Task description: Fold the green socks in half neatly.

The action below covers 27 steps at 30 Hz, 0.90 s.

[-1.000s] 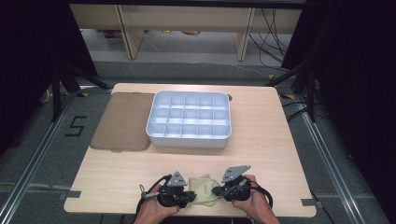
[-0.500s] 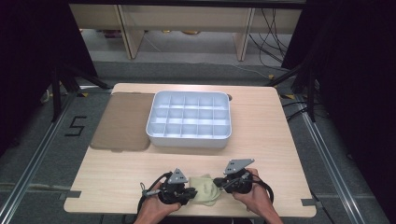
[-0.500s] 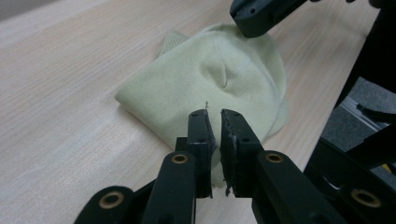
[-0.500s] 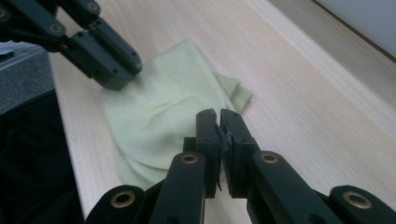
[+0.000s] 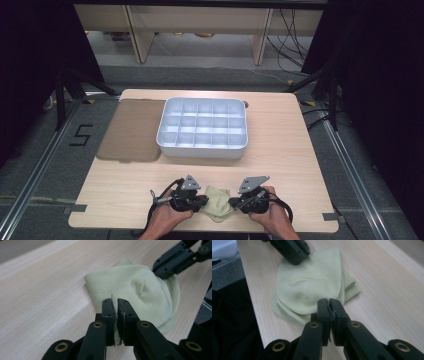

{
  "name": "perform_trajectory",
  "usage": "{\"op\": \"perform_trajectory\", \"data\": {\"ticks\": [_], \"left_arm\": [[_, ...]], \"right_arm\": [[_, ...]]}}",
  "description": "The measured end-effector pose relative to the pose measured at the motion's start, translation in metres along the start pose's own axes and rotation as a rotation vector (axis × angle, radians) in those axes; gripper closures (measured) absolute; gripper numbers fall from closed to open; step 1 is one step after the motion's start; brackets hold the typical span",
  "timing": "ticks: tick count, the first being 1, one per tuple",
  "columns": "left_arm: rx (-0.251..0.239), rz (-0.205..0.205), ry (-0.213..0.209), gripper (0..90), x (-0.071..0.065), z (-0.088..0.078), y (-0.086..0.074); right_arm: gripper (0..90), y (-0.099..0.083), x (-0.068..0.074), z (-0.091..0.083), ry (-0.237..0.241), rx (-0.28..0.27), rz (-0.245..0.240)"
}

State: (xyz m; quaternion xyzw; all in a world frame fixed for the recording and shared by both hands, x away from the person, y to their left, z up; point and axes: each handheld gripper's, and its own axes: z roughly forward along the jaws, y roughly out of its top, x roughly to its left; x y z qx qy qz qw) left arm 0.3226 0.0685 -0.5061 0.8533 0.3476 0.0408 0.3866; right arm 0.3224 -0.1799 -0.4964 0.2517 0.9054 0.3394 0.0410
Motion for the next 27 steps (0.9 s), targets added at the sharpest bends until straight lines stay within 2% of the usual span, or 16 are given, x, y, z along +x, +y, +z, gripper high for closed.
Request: {"op": "perform_trajectory", "data": {"ticks": [9, 13, 16, 19, 25, 27], "left_arm": [[-0.01, -0.036, 0.005, 80.7, 0.007, 0.001, 0.004], [-0.018, -0.052, 0.017, 73.4, 0.009, -0.004, 0.004], [-0.017, -0.09, 0.027, 65.4, 0.013, -0.007, 0.004], [0.006, -0.114, 0.022, 59.4, 0.015, -0.008, 0.003], [0.036, -0.128, 0.013, 58.2, 0.012, -0.005, 0.003], [0.044, -0.131, 0.027, 59.1, 0.01, -0.003, 0.004]], "right_arm": [[87.2, 0.001, 0.004, 0.004, 0.029, 0.004, 0.001], [86.5, 0.001, 0.006, 0.001, 0.025, 0.002, 0.007], [86.3, 0.002, 0.005, 0.002, 0.029, -0.004, -0.007], [86.0, 0.001, 0.006, 0.001, 0.022, -0.021, 0.005], [85.9, 0.002, 0.005, -0.001, 0.022, -0.012, 0.002], [85.8, 0.002, 0.006, -0.001, 0.025, -0.01, 0.007]]}}
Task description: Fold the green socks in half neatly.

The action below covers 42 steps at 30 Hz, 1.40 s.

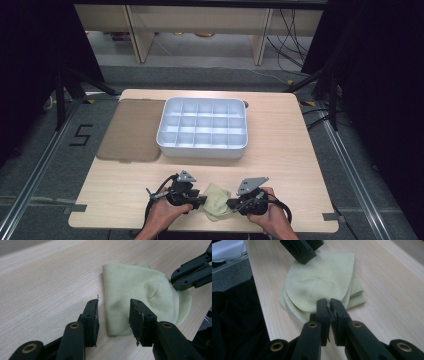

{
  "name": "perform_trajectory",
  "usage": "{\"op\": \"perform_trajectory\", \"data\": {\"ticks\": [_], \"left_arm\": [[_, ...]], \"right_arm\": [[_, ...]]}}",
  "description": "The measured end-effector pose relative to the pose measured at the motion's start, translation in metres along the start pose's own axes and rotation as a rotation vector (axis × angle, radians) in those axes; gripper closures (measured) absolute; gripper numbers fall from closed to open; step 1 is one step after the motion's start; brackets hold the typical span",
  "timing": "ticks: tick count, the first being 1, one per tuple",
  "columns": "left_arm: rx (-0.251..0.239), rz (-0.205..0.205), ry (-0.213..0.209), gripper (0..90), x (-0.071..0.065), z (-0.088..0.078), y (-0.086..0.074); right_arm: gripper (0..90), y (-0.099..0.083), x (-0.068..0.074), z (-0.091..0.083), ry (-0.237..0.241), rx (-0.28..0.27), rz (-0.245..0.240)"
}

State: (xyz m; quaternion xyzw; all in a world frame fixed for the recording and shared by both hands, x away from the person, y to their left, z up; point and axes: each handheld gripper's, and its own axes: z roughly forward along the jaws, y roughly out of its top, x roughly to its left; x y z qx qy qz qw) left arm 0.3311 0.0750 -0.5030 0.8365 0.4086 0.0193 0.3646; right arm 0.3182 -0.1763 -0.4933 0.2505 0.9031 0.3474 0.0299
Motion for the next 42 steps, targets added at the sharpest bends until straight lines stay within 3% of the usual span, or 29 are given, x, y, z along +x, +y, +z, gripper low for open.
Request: {"op": "perform_trajectory", "data": {"ticks": [2, 3, 7, 11, 17, 28, 37, 39, 41, 42], "left_arm": [[0.011, 0.021, -0.005, 60.1, -0.001, 0.001, 0.0], [0.014, 0.016, -0.004, 61.2, -0.001, 0.001, 0.0], [0.013, 0.019, -0.011, 66.4, -0.002, 0.003, -0.001], [-0.01, -0.017, -0.032, 72.3, -0.001, 0.004, -0.003], [-0.028, -0.031, -0.034, 82.7, 0.001, 0.001, -0.004], [-0.07, 0.024, 0.006, 84.3, -0.005, -0.01, 0.001], [-0.084, 0.028, 0.016, 84.2, -0.004, -0.017, 0.002], [-0.094, 0.03, 0.033, 84.2, -0.004, -0.018, 0.002], [-0.092, 0.028, 0.023, 84.2, -0.003, -0.018, 0.002], [-0.089, 0.031, 0.021, 84.2, -0.003, -0.019, 0.003]], "right_arm": [[85.7, 0.0, -0.001, 0.001, 0.016, -0.008, -0.024], [85.6, 0.0, -0.001, 0.0, -0.003, -0.011, -0.021], [85.5, 0.0, -0.002, 0.0, 0.008, -0.01, -0.02], [85.4, 0.0, -0.001, -0.001, 0.0, -0.008, -0.007], [85.4, 0.001, -0.001, -0.004, -0.009, -0.026, -0.019], [85.8, 0.008, 0.005, -0.003, 0.01, -0.061, -0.011], [86.0, 0.023, 0.015, 0.012, 0.051, -0.065, -0.041], [86.0, 0.026, 0.018, 0.017, 0.058, -0.059, -0.028], [86.1, 0.028, 0.019, 0.023, 0.076, -0.057, -0.05], [86.1, 0.029, 0.02, 0.024, 0.076, -0.047, -0.039]]}}
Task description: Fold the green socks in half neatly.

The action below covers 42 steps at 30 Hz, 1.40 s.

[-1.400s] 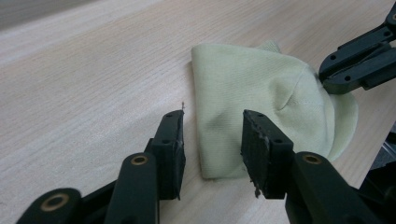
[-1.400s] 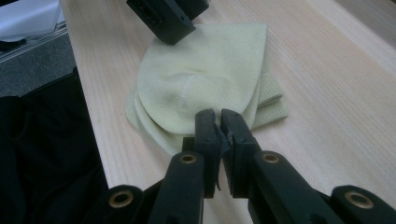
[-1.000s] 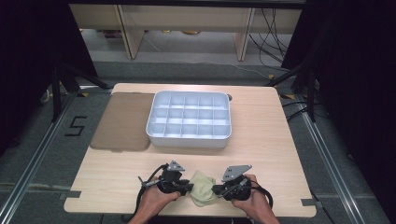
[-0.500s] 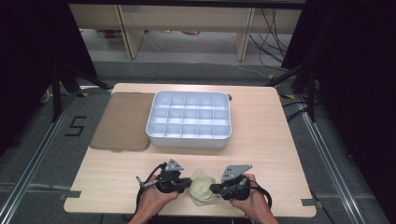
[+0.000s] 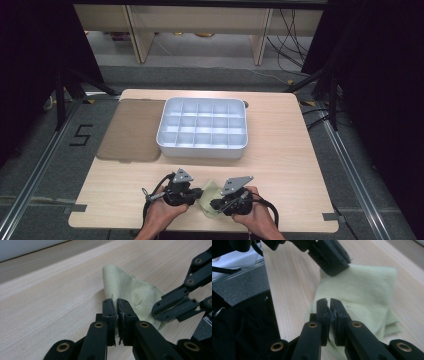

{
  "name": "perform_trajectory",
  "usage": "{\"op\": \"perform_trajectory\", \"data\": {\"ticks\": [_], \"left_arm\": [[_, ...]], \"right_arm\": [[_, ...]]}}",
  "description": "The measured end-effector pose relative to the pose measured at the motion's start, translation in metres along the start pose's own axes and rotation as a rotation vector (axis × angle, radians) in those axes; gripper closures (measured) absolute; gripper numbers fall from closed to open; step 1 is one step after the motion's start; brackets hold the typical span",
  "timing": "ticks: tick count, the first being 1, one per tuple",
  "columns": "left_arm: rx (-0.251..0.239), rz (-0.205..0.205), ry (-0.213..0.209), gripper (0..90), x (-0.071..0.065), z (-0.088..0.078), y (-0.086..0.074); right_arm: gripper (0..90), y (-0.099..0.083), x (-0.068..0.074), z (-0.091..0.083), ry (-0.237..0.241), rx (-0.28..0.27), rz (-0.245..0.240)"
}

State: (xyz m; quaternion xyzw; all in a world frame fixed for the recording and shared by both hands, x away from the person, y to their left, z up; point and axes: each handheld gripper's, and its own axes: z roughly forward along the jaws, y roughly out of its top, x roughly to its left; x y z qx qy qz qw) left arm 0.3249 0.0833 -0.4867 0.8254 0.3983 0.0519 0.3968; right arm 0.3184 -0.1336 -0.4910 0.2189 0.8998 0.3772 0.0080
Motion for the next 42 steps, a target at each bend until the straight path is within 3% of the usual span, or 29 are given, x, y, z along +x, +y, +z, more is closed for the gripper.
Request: {"op": "perform_trajectory", "data": {"ticks": [1, 8, 15, 19, 26, 32, 35, 37, 38, 42], "left_arm": [[-0.009, -0.002, 0.014, 84.2, -0.001, 0.0, 0.0], [-0.013, 0.007, 0.0, 84.1, -0.004, -0.003, 0.001], [-0.022, 0.019, 0.01, 84.0, -0.007, -0.005, -0.001], [-0.025, 0.024, -0.002, 84.0, -0.008, -0.005, 0.0], [-0.028, 0.049, -0.006, 84.0, -0.015, -0.005, 0.003], [-0.025, 0.075, -0.008, 84.0, -0.021, -0.003, 0.004], [-0.024, 0.078, -0.018, 84.0, -0.02, -0.005, 0.004], [-0.032, 0.054, -0.011, 84.0, -0.021, -0.005, 0.004], [-0.031, 0.072, -0.01, 84.0, -0.02, -0.005, 0.004], [-0.036, 0.073, -0.011, 83.9, -0.02, -0.006, 0.005]], "right_arm": [[86.1, 0.001, 0.0, 0.003, 0.001, 0.004, -0.006], [87.1, 0.001, -0.006, 0.014, 0.0, 0.024, 0.008], [86.8, 0.0, -0.012, 0.007, -0.006, -0.007, 0.025], [86.7, -0.002, -0.02, -0.001, -0.037, -0.027, 0.079], [86.6, -0.003, -0.026, 0.001, -0.062, -0.013, 0.078], [85.8, -0.003, -0.027, 0.003, -0.055, -0.007, 0.079], [85.5, -0.002, -0.027, -0.005, -0.062, -0.036, 0.08], [85.5, -0.002, -0.028, -0.012, -0.066, -0.047, 0.075], [85.5, -0.003, -0.029, -0.016, -0.069, -0.056, 0.088], [85.6, -0.009, -0.028, -0.024, -0.075, -0.036, 0.098]]}}
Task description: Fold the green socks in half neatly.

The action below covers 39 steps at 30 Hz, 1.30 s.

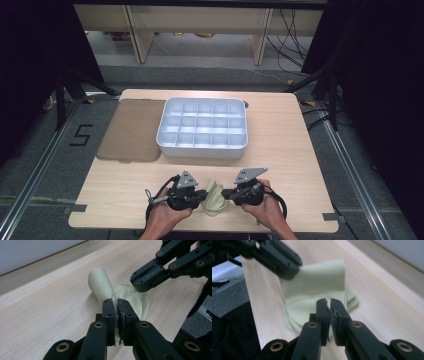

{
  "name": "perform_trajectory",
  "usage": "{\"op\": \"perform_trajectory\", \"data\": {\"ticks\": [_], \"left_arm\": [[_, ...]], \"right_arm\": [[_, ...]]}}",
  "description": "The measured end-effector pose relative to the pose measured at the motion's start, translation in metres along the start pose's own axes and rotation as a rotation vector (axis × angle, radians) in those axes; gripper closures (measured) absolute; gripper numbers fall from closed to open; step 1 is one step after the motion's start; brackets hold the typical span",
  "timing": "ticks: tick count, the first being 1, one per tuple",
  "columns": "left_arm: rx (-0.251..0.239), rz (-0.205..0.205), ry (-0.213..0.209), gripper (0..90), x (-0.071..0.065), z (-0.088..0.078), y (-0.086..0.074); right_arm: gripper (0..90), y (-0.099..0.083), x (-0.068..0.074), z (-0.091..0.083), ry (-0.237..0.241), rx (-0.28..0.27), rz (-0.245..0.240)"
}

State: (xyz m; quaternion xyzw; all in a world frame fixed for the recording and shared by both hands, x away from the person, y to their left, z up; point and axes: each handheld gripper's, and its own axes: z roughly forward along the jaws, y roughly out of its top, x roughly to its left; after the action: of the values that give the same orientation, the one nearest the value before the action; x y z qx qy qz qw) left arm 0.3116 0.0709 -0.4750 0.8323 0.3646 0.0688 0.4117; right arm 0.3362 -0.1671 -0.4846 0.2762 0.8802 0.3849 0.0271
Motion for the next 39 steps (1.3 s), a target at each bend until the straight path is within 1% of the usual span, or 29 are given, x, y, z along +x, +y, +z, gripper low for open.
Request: {"op": "perform_trajectory", "data": {"ticks": [1, 2, 3, 4, 5, 6, 7, 8, 9, 12, 13, 14, 18, 20, 21, 23, 24, 25, 26, 27, 29, 30, 31, 32, 33, 35, 36, 38, 39], "left_arm": [[-0.001, -0.007, 0.015, 83.9, -0.001, 0.0, 0.0], [-0.003, -0.007, 0.0, 83.9, -0.002, 0.0, 0.0], [-0.007, -0.013, 0.003, 83.9, -0.003, 0.001, 0.0], [-0.01, 0.0, 0.011, 83.9, -0.004, 0.001, 0.0], [-0.009, 0.016, -0.003, 83.9, -0.005, 0.001, 0.001], [-0.017, 0.02, -0.003, 83.9, -0.007, 0.001, 0.001], [-0.016, 0.014, -0.002, 83.9, -0.009, 0.002, 0.002], [-0.015, 0.036, -0.007, 83.9, -0.01, 0.003, 0.003], [-0.016, 0.026, -0.005, 83.9, -0.012, 0.004, 0.003], [-0.018, 0.051, -0.016, 83.9, -0.016, 0.005, 0.004], [-0.026, 0.046, -0.02, 83.9, -0.018, 0.006, 0.004], [-0.033, 0.062, -0.023, 84.0, -0.019, 0.006, 0.004], [-0.031, 0.069, -0.043, 84.0, -0.023, 0.012, 0.003], [-0.019, 0.077, -0.042, 84.1, -0.026, 0.015, 0.002], [-0.017, 0.081, -0.044, 84.0, -0.027, 0.016, 0.001], [-0.016, 0.087, -0.056, 84.0, -0.029, 0.02, 0.001], [-0.002, 0.098, -0.055, 84.0, -0.031, 0.021, 0.001], [0.001, 0.093, -0.063, 84.0, -0.032, 0.022, 0.0], [0.008, 0.101, -0.052, 84.0, -0.033, 0.024, 0.0], [0.008, 0.105, -0.057, 84.0, -0.034, 0.026, -0.001], [0.017, 0.123, -0.057, 83.9, -0.035, 0.027, -0.001], [0.013, 0.113, -0.061, 84.0, -0.036, 0.029, -0.002], [0.01, 0.113, -0.056, 83.9, -0.037, 0.03, -0.003], [0.022, 0.123, -0.059, 84.0, -0.037, 0.03, -0.003], [0.019, 0.121, -0.062, 83.9, -0.038, 0.031, -0.003], [0.029, 0.139, -0.057, 83.9, -0.038, 0.032, -0.003], [0.026, 0.123, -0.06, 83.9, -0.039, 0.033, -0.004], [0.032, 0.137, -0.055, 83.9, -0.038, 0.034, -0.004], [0.039, 0.148, -0.055, 83.9, -0.038, 0.035, -0.005]], "right_arm": [[85.6, -0.002, 0.0, 0.0, 0.007, 0.012, 0.006], [85.6, -0.005, 0.0, 0.003, 0.004, 0.023, 0.001], [85.6, -0.007, -0.002, 0.005, 0.004, 0.031, -0.01], [85.6, -0.008, -0.002, 0.006, 0.007, 0.047, -0.006], [85.6, -0.008, -0.003, 0.008, 0.008, 0.048, -0.004], [85.6, -0.008, -0.004, 0.01, 0.006, 0.044, -0.01], [85.6, -0.008, -0.004, 0.011, 0.0, 0.049, 0.01], [85.6, -0.007, -0.004, 0.012, 0.014, 0.053, 0.016], [85.6, -0.007, -0.005, 0.013, 0.017, 0.055, 0.023], [85.6, -0.006, -0.004, 0.014, 0.008, 0.054, 0.026], [85.6, -0.007, -0.005, 0.014, 0.009, 0.051, 0.022], [85.6, -0.007, -0.005, 0.013, 0.017, 0.055, 0.03], [85.6, -0.007, -0.005, 0.014, 0.022, 0.051, 0.039], [85.5, -0.008, -0.006, 0.014, 0.021, 0.051, 0.037], [85.5, -0.008, -0.004, 0.013, 0.03, 0.055, 0.055], [85.4, -0.009, -0.005, 0.014, 0.028, 0.049, 0.051], [85.3, -0.008, -0.007, 0.013, 0.03, 0.046, 0.039], [85.2, -0.009, -0.007, 0.013, 0.028, 0.048, 0.047], [85.2, -0.009, -0.007, 0.014, 0.027, 0.045, 0.046], [85.0, -0.009, -0.006, 0.013, 0.035, 0.048, 0.066], [84.6, -0.009, -0.008, 0.012, 0.033, 0.048, 0.056], [84.5, -0.009, -0.009, 0.012, 0.036, 0.042, 0.048], [84.3, -0.009, -0.009, 0.011, 0.031, 0.041, 0.062], [84.3, -0.009, -0.01, 0.01, 0.032, 0.044, 0.064], [84.3, -0.009, -0.011, 0.009, 0.029, 0.039, 0.059], [84.2, -0.009, -0.014, 0.006, 0.019, 0.026, 0.055], [84.2, -0.008, -0.014, 0.004, 0.016, 0.016, 0.082], [84.3, -0.007, -0.018, 0.0, 0.01, -0.005, 0.072], [84.3, -0.007, -0.019, -0.002, 0.011, -0.017, 0.081]]}}
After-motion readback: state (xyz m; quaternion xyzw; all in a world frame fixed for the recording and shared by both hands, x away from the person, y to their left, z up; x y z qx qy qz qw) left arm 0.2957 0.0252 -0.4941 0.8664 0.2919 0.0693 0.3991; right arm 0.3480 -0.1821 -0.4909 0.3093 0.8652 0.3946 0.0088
